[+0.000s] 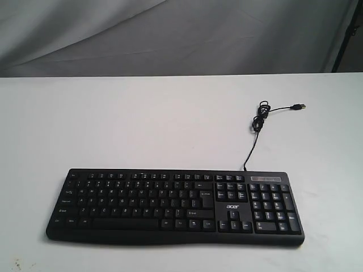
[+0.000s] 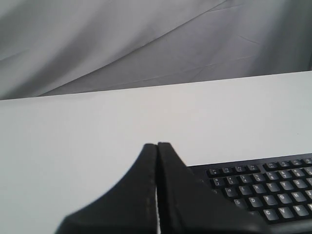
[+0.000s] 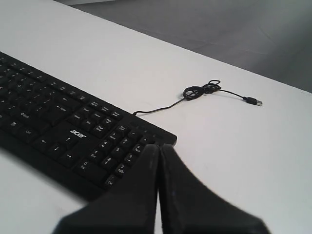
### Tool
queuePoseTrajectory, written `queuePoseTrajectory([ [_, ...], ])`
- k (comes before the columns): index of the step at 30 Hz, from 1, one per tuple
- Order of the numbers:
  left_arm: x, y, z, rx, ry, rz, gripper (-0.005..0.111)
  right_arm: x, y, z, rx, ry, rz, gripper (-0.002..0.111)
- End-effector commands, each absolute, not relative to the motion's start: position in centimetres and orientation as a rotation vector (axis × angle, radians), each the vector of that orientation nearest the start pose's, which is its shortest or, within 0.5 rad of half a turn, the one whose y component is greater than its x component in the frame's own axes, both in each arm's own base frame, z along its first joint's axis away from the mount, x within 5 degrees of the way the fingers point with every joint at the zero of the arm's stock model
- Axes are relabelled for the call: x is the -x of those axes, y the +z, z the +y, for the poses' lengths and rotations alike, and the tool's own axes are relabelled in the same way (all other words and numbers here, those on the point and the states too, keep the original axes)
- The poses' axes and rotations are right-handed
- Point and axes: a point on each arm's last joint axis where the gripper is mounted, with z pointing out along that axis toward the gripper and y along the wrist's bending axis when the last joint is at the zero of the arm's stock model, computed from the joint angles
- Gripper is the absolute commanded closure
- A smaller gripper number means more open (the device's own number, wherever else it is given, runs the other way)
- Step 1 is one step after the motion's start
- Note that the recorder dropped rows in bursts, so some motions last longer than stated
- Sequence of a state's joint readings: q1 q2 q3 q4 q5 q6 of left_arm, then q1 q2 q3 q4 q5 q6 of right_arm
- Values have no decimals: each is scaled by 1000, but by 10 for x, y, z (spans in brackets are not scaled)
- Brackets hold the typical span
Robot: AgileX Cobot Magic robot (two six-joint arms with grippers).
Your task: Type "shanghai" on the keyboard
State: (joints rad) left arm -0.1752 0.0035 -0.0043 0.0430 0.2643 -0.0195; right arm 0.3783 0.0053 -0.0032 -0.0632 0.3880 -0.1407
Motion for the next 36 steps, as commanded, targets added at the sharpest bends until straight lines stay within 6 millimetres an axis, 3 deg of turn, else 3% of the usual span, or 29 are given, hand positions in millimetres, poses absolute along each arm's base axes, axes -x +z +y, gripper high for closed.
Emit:
queuePoseTrajectory([
  [1,-54,190,-9,-165,-107,1736,107,-49,179,18,506,121,1792,108],
  [4,-54,190,-9,-165,-107,1736,107,-48,189,19,468,177,1780,108],
  [10,-54,190,-9,-165,-107,1736,107,-52,252,23,433,236,1759,108],
  [14,-54,190,-9,-165,-107,1736,107,-79,286,33,463,200,1821,108],
  [18,-54,190,-9,-165,-107,1736,107,-123,301,54,507,195,1820,108],
  [22,-54,190,-9,-165,-107,1736,107,-158,290,100,625,309,1801,108],
  [28,-54,190,-9,-165,-107,1736,107,-175,250,199,794,577,1919,108],
  [32,-54,190,-9,-165,-107,1736,107,-188,226,256,968,530,2086,108],
  [33,-54,190,-9,-165,-107,1736,107,-202,221,280,1005,501,2127,108],
  [36,-54,190,-9,-165,-107,1736,107,-222,210,310,1061,463,2138,108],
])
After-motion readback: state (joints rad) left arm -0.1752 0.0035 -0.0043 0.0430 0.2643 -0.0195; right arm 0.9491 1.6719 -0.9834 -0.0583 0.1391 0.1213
